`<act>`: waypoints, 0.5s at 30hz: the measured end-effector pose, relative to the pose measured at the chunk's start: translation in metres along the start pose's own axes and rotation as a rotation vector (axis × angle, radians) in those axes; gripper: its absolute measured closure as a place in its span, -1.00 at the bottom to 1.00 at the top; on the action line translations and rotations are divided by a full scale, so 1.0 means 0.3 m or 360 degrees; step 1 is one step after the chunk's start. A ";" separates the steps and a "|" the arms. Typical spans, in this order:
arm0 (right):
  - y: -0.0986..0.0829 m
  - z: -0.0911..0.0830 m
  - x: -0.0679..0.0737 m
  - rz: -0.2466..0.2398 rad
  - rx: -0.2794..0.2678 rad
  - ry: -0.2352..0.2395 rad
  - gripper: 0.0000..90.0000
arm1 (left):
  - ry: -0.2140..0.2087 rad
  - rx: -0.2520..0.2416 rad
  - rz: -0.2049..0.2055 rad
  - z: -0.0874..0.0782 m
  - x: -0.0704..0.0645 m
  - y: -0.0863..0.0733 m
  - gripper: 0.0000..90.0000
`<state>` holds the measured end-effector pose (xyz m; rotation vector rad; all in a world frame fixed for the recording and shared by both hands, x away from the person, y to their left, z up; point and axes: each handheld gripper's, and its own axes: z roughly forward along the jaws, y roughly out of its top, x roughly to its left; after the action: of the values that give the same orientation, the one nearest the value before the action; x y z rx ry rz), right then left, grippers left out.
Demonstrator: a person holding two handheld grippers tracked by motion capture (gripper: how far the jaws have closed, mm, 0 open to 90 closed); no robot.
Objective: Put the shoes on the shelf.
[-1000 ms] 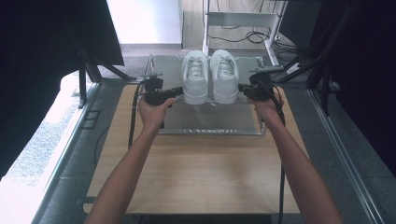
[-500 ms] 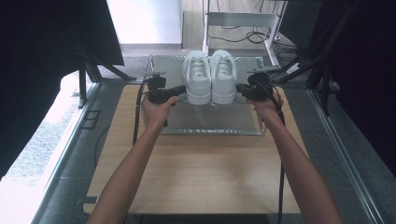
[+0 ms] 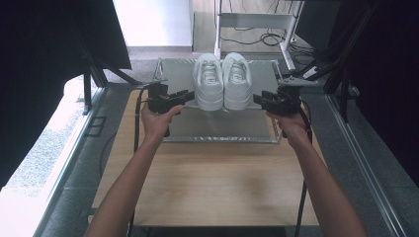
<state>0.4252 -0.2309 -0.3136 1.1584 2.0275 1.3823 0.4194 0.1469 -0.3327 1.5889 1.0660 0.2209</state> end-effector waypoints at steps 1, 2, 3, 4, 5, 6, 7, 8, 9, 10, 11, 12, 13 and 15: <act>-0.013 -0.013 0.006 -0.0001 -0.0014 0.0018 0.26 | -0.0013 0.0007 -0.0004 -0.012 -0.001 -0.007 0.39; -0.033 -0.032 0.014 -0.0013 -0.0030 0.0027 0.24 | -0.0012 0.0019 0.0015 -0.044 -0.006 -0.029 0.36; -0.033 -0.032 0.014 -0.0013 -0.0030 0.0027 0.24 | -0.0012 0.0019 0.0015 -0.044 -0.006 -0.029 0.35; -0.045 -0.043 0.018 -0.0022 -0.0040 0.0030 0.24 | -0.0013 0.0022 0.0024 -0.059 -0.008 -0.042 0.35; -0.058 -0.053 0.021 -0.0023 -0.0050 0.0033 0.23 | -0.0015 0.0024 0.0029 -0.074 -0.011 -0.055 0.34; -0.087 -0.075 0.029 -0.0011 -0.0079 0.0048 0.23 | -0.0012 0.0022 0.0045 -0.092 -0.016 -0.072 0.29; -0.087 -0.075 0.029 -0.0011 -0.0079 0.0048 0.23 | -0.0010 0.0016 0.0055 -0.103 -0.019 -0.083 0.29; -0.096 -0.083 0.032 -0.0005 -0.0090 0.0051 0.23 | -0.0008 0.0011 0.0074 -0.117 -0.025 -0.101 0.28; -0.110 -0.093 0.038 -0.0002 -0.0108 0.0054 0.24 | 0.0000 0.0012 0.0096 -0.128 -0.031 -0.120 0.24; -0.125 -0.103 0.044 -0.0001 -0.0121 0.0064 0.24 | 0.0009 0.0013 0.0125 -0.139 -0.037 -0.149 0.22; -0.143 -0.118 0.053 -0.0012 -0.0128 0.0077 0.24 | 0.0007 0.0015 0.0139 -0.145 -0.040 -0.167 0.19; -0.156 -0.127 0.058 -0.0022 -0.0138 0.0082 0.24 | 0.0004 0.0018 0.0151 -0.153 -0.043 -0.191 0.18; -0.173 -0.137 0.066 -0.0034 -0.0149 0.0091 0.24 | -0.0004 0.0019 0.0155 -0.159 -0.045 -0.214 0.17; -0.213 -0.157 0.079 -0.0046 -0.0156 0.0108 0.23 | -0.0015 0.0031 0.0165 -0.171 -0.048 -0.255 0.15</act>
<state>0.3521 -0.2475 -0.3494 1.0502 1.9901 1.5075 0.3392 0.1667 -0.3759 1.6629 0.9818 0.2733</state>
